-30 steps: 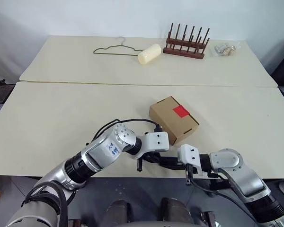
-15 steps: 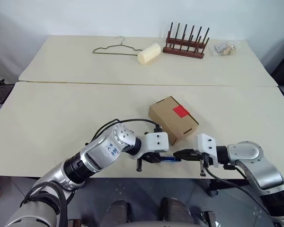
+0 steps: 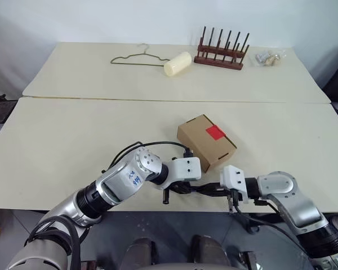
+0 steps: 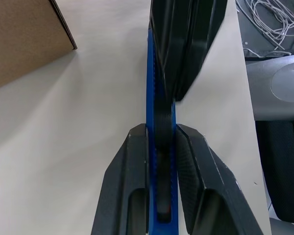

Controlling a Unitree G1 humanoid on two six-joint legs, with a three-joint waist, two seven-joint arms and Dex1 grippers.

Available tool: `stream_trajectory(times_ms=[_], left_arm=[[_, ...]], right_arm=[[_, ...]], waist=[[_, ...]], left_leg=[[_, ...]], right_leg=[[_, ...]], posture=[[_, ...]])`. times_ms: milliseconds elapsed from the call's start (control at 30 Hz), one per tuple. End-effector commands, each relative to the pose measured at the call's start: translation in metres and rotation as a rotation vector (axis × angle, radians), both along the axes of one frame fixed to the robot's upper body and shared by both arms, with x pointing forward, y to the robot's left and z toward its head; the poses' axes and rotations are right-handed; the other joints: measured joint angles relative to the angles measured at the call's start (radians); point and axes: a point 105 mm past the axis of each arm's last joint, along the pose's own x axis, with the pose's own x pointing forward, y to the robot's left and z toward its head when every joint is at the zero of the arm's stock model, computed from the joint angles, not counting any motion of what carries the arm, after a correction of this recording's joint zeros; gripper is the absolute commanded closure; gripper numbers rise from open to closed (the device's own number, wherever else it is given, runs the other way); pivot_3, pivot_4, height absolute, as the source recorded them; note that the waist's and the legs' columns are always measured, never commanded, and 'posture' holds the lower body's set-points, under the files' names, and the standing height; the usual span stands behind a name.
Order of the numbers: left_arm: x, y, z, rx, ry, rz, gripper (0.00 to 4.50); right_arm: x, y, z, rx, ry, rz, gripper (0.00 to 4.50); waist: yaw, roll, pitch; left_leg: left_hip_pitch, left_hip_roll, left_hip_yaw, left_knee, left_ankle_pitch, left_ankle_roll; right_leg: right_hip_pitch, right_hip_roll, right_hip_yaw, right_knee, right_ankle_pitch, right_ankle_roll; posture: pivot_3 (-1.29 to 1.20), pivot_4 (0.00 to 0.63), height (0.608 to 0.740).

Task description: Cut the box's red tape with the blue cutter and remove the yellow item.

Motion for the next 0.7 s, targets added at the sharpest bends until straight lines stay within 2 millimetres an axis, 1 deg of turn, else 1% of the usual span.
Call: stream_trajectory(times_ms=[33,133,200,267,333,367,400,433,467,500,533,567,633,667,700], left_arm=[[0.000,0.004,-0.009,0.031,0.010,0.023,4.05],[0.000,0.003,-0.009,0.029,0.008,0.020,4.05],[0.000,0.002,-0.008,0.014,-0.003,0.013,4.05],[0.001,0.001,-0.004,-0.020,-0.027,0.005,4.05],[0.003,0.002,0.000,-0.060,-0.058,-0.002,4.05],[0.003,0.004,0.004,-0.098,-0.102,-0.030,4.05],[0.003,0.008,0.009,-0.133,-0.161,-0.063,4.05],[0.003,0.012,0.018,-0.189,-0.248,-0.107,4.05],[0.000,0.016,0.024,-0.229,-0.294,-0.141,4.05],[-0.003,0.019,0.028,-0.257,-0.334,-0.178,4.05],[-0.006,0.024,0.031,-0.273,-0.362,-0.203,4.05],[-0.010,0.026,0.037,-0.307,-0.400,-0.232,4.05],[-0.012,0.030,0.045,-0.337,-0.484,-0.248,4.05],[-0.012,0.031,0.047,-0.343,-0.514,-0.255,4.05],[-0.010,0.031,0.049,-0.338,-0.550,-0.258,4.05]], right_arm=[[0.000,0.005,-0.002,0.001,0.009,0.001,4.48],[0.001,0.006,0.001,0.017,0.006,0.003,4.48],[-0.002,0.003,0.011,0.058,0.008,0.008,4.48],[-0.009,-0.003,0.030,0.139,0.043,0.025,4.48],[-0.012,-0.011,0.047,0.207,0.098,0.001,4.48],[-0.013,-0.020,0.058,0.246,0.137,-0.031,4.48],[-0.021,-0.031,0.066,0.249,0.222,-0.048,4.48],[-0.025,-0.037,0.083,0.289,0.200,-0.056,4.15],[-0.031,-0.044,0.090,0.292,0.268,-0.080,3.96],[-0.035,-0.046,0.096,0.290,0.290,-0.091,3.68],[-0.036,-0.050,0.100,0.285,0.314,-0.142,3.30],[-0.038,-0.057,0.099,0.238,0.380,-0.216,3.01],[-0.035,-0.066,0.099,0.165,0.428,-0.371,2.28],[-0.035,-0.066,0.101,0.148,0.453,-0.410,2.04],[-0.036,-0.062,0.107,0.183,0.484,-0.412,1.73]], waist=[[0.000,0.000,0.000],[0.000,0.000,0.000],[0.000,0.000,0.000],[0.003,0.000,0.000],[0.003,0.000,0.000],[0.003,0.000,0.000],[0.002,0.000,0.000],[0.002,0.002,0.001],[0.002,0.001,0.001],[0.002,0.001,0.001],[0.002,0.001,0.001],[0.002,0.001,0.001],[0.002,0.002,0.001],[0.002,0.002,0.001],[0.002,0.002,0.001]], left_leg=[[0.000,0.000,0.000,0.000,0.000,0.000],[0.000,0.000,0.000,0.000,0.000,0.000],[0.000,0.000,0.000,0.000,0.000,0.000],[0.000,0.000,0.000,0.000,0.000,0.000],[-0.001,0.000,-0.001,0.000,0.000,0.000],[-0.001,0.001,-0.001,0.000,0.000,0.000],[-0.001,0.001,-0.001,0.000,0.000,0.000],[-0.002,0.002,-0.001,0.000,0.000,0.001],[-0.002,0.003,-0.001,-0.001,0.000,0.001],[-0.002,0.004,-0.002,-0.001,0.000,0.001],[-0.002,0.004,-0.002,-0.001,0.000,0.001],[-0.002,0.005,-0.002,-0.001,0.000,0.001],[-0.002,0.004,-0.002,-0.002,-0.001,0.001],[-0.002,0.004,-0.002,-0.002,-0.001,0.001],[-0.002,0.004,-0.001,-0.001,-0.001,0.002]], right_leg=[[0.000,0.000,0.000,0.000,0.000,0.000],[0.000,0.000,0.000,0.000,0.000,0.000],[0.000,0.000,0.000,0.000,0.000,0.000],[0.000,0.000,0.000,0.000,0.000,0.000],[0.000,0.000,0.000,-0.001,0.000,0.000],[0.000,-0.001,0.000,-0.001,0.000,0.000],[0.000,-0.001,0.000,-0.001,0.000,0.000],[-0.001,-0.002,0.000,-0.001,0.000,0.000],[-0.001,-0.003,0.000,-0.001,0.000,0.000],[-0.001,-0.003,-0.001,-0.001,0.000,0.000],[-0.002,-0.003,-0.001,-0.001,0.001,0.000],[-0.002,-0.003,-0.001,-0.001,0.001,0.000],[-0.002,-0.004,-0.001,-0.004,0.001,0.000],[-0.001,-0.004,-0.001,-0.005,0.001,0.000],[-0.001,-0.005,-0.001,-0.007,0.001,-0.001]], posture=[[0.00,0.150,0.740],[0.00,0.150,0.740],[0.00,0.150,0.740],[0.00,0.150,0.740],[0.00,0.150,0.740],[0.00,0.150,0.740],[0.00,0.150,0.740],[0.00,0.150,0.740],[0.00,0.150,0.740],[0.00,0.150,0.740],[0.00,0.150,0.740],[0.00,0.150,0.740],[0.00,0.150,0.740],[0.00,0.150,0.740],[0.00,0.150,0.740]])
